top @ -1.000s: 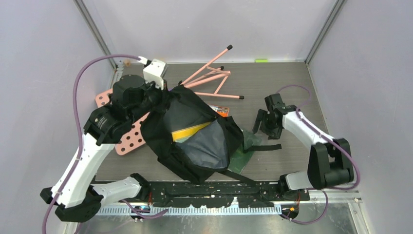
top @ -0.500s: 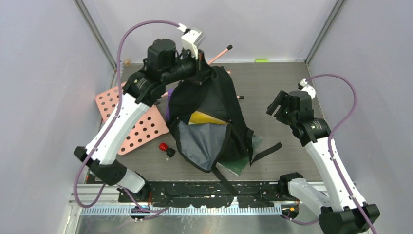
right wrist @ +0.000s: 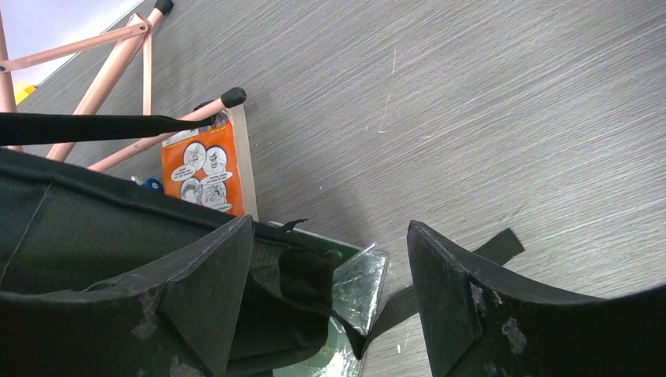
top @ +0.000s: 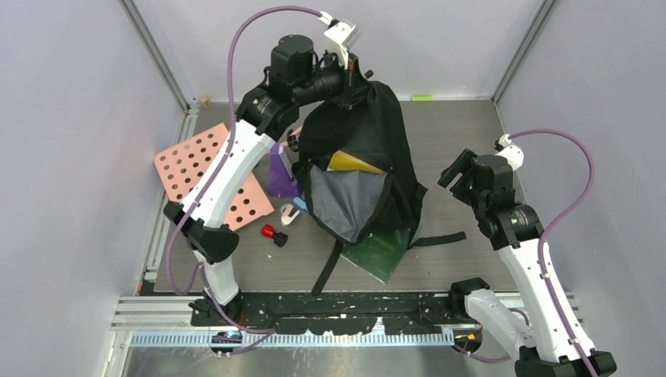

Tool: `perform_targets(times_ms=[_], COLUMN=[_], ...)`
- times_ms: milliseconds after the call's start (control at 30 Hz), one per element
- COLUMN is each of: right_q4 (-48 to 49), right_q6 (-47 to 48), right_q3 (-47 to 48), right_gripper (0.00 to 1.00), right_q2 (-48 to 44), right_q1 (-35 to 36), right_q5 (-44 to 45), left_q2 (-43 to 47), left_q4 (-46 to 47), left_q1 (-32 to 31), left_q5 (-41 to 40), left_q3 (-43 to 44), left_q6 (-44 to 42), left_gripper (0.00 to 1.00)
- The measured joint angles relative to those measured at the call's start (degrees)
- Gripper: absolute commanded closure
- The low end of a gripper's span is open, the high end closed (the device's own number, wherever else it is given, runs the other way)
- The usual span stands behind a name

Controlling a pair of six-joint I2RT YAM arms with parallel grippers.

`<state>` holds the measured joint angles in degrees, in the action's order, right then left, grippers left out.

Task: Pack the student bag
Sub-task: Place the student bag at the center of the board.

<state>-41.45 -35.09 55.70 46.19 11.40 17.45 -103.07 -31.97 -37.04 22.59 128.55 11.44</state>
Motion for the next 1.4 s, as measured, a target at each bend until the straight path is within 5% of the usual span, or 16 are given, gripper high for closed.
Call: perform_targets(times_ms=[467, 1000, 1067, 1233, 1400], right_q4=[1.11, -0.85, -0.83, -1.01, -1.92], right_q6=[-1.18, -4.15, -4.28, -4.66, -5.95], right_q3=[-2.54, -7.54, -7.76, -9.03, -10.19], right_gripper=[0.23, 0.23, 0.23, 0.23, 0.22], right_q2=[-0.72, -5.11, -5.33, -4.96, -4.81], right_q1=[0.00, 0.00, 0.00, 0.00, 0.00], right_q5=[0.90, -1.05, -1.09, -1.97, -3.32], left_q2=[-6.16, -8.22, -8.41, -7.04, -1.46], left_q4=[6.82, 7.98, 7.89, 10.99, 12.39], left_q1=[4.68, 9.60, 10.67, 11.58, 11.54], left_q5=[-2.58, -25.83, -25.22, -18.99, -12.35], left_q3=[2.19, -0.33, -0.50, -4.20, -11.13], left_q6=[-1.77, -3.28, -2.67, -0.76, 1.18], left_gripper=[1.00, 0.99, 0.91, 0.44, 0.15])
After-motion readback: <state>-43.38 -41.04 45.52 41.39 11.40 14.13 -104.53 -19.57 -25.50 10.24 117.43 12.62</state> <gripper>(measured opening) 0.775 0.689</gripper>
